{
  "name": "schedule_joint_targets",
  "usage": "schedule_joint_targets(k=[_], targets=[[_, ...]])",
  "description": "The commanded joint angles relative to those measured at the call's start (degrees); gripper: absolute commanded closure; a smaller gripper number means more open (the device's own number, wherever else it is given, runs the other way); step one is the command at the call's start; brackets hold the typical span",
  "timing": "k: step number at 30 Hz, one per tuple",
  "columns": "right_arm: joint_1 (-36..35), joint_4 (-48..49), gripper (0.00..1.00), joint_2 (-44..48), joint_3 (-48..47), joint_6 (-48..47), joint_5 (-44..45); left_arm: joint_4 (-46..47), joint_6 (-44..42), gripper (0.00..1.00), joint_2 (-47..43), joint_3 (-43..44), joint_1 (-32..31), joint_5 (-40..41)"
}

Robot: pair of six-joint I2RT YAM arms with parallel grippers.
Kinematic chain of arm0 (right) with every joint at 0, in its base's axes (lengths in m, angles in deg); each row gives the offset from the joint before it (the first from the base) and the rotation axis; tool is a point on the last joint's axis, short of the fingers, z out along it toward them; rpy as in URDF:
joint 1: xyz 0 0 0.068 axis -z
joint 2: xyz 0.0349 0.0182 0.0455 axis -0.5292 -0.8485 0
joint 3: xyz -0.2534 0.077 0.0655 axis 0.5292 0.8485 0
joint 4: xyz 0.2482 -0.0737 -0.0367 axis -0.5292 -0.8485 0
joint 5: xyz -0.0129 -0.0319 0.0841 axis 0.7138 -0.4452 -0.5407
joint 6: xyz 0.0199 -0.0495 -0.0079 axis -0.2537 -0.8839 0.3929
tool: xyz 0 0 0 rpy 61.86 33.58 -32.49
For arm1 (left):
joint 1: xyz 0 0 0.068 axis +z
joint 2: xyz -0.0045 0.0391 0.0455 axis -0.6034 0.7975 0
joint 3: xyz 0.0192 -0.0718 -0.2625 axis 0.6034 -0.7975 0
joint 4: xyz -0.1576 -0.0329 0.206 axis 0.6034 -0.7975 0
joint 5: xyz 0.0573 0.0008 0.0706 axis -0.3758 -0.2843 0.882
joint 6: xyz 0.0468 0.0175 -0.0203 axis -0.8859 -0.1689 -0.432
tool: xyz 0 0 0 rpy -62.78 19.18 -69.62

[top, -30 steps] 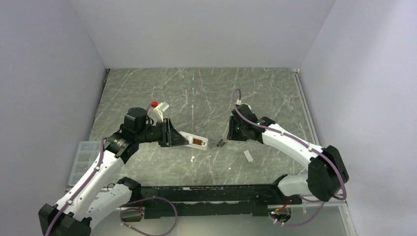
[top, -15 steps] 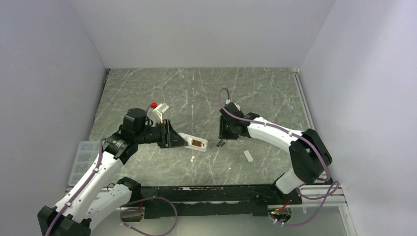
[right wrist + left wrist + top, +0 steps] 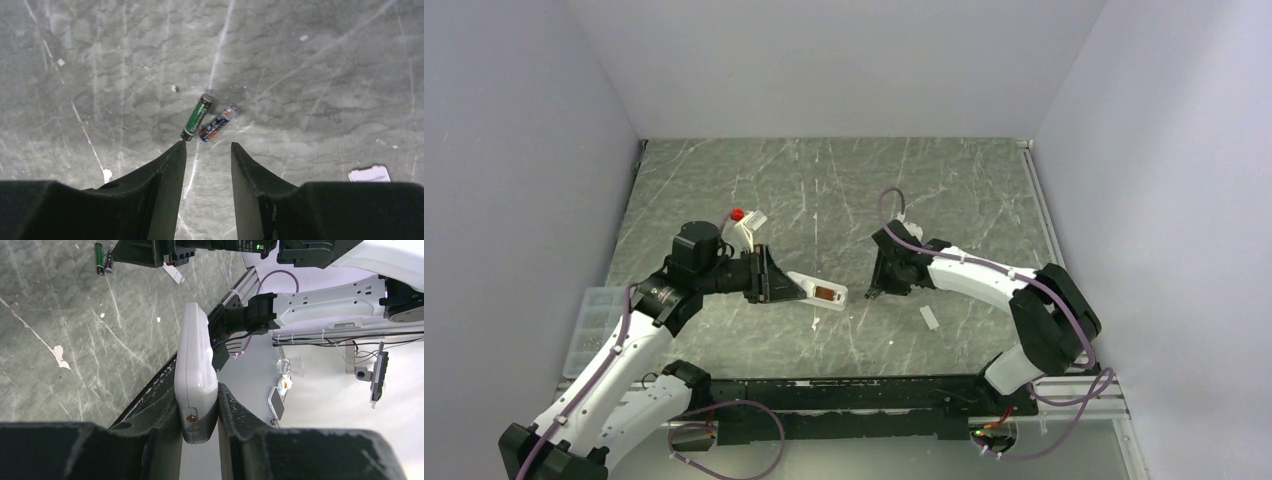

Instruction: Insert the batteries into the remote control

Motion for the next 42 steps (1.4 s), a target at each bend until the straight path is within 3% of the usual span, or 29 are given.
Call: schedule_joint_targets(k=[1,19,42], targets=[[-0.05,1.87,0.59,3.28,2.22,7.27,3.66,1.1,-1.74,1.0,-1.43,1.62,-0.14,-2.49],[0.04,-2.02,0.69,0.26,0.43,17.48,7.85,-0.84,-3.62,1.0,-2.11,2.05,-0.14,-4.11],[0.82,-0.58,0.7,-5.27,-2.03,20.16,9.16,-2.71,-4.65,1.0,-2.53,2.93,-0.14,-4.6]])
